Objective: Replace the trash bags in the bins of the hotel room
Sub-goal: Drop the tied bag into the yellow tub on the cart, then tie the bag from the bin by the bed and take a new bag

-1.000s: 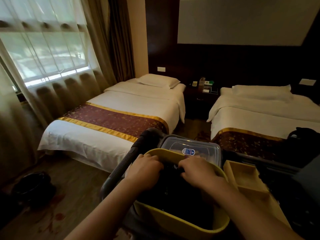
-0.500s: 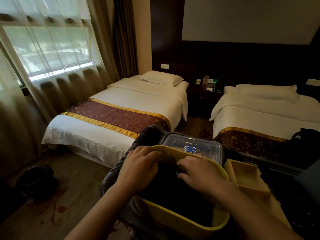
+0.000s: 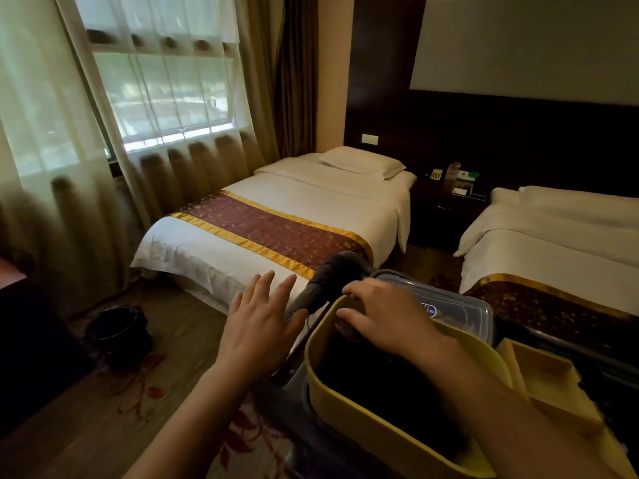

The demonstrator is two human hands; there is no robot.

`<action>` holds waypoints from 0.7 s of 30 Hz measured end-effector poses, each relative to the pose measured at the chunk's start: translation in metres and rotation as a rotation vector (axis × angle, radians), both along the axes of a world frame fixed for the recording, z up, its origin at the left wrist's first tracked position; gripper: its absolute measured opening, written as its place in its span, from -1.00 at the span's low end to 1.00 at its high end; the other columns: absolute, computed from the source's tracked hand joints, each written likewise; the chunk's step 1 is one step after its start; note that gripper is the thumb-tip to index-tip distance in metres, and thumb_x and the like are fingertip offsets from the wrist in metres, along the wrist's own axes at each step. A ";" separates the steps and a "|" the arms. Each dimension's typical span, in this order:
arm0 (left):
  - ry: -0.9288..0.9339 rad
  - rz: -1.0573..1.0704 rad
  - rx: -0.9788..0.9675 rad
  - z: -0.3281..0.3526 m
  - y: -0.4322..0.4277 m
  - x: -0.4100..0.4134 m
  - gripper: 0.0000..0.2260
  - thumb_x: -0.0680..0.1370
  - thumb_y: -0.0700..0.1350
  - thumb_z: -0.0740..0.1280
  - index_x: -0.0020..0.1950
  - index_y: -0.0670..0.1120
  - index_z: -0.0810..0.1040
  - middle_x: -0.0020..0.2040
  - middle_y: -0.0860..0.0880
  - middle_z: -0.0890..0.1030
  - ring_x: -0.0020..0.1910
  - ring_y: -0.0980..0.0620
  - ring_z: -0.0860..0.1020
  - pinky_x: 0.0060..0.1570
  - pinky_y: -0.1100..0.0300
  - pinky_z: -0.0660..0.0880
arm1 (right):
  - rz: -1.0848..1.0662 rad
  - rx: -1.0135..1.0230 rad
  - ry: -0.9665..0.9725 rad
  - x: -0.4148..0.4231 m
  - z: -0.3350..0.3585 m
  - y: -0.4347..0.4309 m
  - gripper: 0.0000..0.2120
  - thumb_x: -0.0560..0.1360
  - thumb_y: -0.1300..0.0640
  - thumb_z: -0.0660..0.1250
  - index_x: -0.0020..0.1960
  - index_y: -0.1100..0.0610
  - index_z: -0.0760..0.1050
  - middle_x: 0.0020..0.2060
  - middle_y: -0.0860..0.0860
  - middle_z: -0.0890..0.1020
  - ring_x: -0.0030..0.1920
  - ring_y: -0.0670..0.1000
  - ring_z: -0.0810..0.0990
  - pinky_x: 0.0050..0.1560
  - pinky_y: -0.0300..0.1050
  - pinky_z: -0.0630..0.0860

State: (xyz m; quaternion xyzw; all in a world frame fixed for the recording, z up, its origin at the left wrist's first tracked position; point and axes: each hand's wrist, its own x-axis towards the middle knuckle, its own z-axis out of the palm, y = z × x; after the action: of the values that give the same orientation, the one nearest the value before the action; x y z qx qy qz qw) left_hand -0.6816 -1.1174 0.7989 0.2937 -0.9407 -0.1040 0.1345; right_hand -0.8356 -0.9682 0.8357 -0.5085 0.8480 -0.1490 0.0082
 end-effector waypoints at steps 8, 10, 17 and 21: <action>0.021 0.137 -0.004 -0.006 -0.080 0.091 -0.41 0.59 0.34 -0.02 0.58 0.21 -0.03 0.62 -0.01 0.03 0.60 -0.04 -0.05 0.54 -0.11 -0.04 | 0.053 -0.033 0.042 0.067 0.013 -0.086 -0.51 0.54 -0.26 0.27 0.39 -0.07 0.43 0.29 -0.07 0.56 0.24 0.02 0.55 0.14 -0.07 0.49; 0.024 0.155 -0.006 -0.006 -0.102 0.114 -0.41 0.58 0.33 0.00 0.58 0.20 -0.01 0.62 -0.03 0.06 0.60 -0.06 -0.03 0.54 -0.14 0.01 | 0.090 -0.026 0.033 0.089 0.014 -0.113 -0.50 0.54 -0.26 0.26 0.40 -0.07 0.43 0.28 -0.07 0.57 0.24 0.01 0.55 0.14 -0.07 0.51; -0.022 0.222 -0.005 -0.006 -0.165 0.184 -0.40 0.58 0.31 0.05 0.57 0.17 0.00 0.61 -0.04 0.07 0.60 -0.08 -0.04 0.54 -0.16 0.03 | 0.167 0.011 -0.010 0.155 0.019 -0.194 -0.52 0.56 -0.23 0.26 0.41 -0.07 0.42 0.27 -0.06 0.58 0.21 0.01 0.56 0.15 -0.05 0.56; -0.022 0.282 0.003 -0.009 -0.195 0.212 -0.40 0.59 0.28 0.10 0.58 0.15 0.04 0.60 -0.04 0.11 0.59 -0.08 0.00 0.53 -0.16 0.04 | 0.210 0.043 -0.010 0.175 0.018 -0.232 -0.52 0.56 -0.21 0.28 0.42 -0.07 0.41 0.27 -0.06 0.58 0.21 0.02 0.57 0.12 -0.08 0.53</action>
State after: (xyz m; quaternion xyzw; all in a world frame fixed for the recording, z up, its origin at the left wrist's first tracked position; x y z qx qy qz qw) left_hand -0.4694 -1.3127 0.7894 0.4244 -0.8913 -0.0822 0.1369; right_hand -0.6608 -1.2003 0.8534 -0.5937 0.7929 -0.1317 0.0387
